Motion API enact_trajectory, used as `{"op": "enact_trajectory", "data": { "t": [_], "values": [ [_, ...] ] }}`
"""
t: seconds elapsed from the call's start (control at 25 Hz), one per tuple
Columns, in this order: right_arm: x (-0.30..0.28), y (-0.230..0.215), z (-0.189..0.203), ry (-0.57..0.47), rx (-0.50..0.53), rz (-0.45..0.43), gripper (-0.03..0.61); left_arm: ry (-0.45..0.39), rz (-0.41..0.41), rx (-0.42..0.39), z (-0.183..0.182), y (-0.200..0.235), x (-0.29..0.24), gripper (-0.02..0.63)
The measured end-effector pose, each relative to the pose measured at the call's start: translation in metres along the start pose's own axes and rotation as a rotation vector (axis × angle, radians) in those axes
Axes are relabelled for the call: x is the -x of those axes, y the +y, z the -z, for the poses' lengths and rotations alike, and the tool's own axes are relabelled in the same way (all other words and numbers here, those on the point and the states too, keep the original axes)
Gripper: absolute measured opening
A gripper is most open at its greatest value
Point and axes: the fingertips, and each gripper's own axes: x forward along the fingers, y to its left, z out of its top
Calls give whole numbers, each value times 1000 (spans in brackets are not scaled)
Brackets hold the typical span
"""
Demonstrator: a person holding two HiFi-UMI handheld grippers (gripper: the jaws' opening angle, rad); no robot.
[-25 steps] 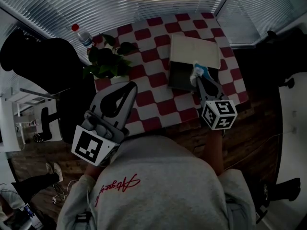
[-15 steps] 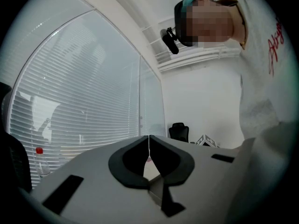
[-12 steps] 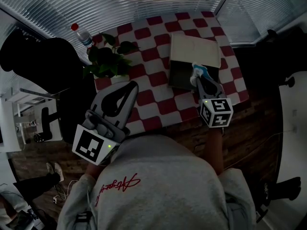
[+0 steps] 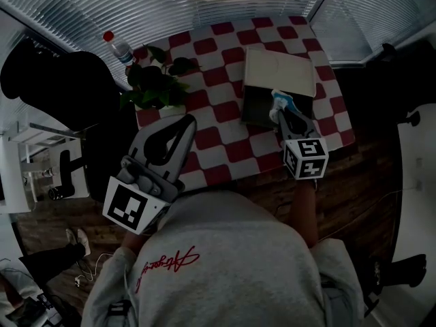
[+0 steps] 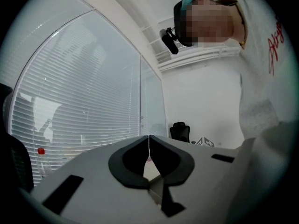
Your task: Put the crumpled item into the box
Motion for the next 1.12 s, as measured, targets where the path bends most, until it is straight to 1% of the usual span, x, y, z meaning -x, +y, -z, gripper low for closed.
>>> {"op": "enact_trajectory", "data": {
  "t": [1.12],
  "values": [
    [-20, 5, 21, 82, 19, -23, 44, 8, -13, 1, 3, 6, 0, 18]
  ]
}}
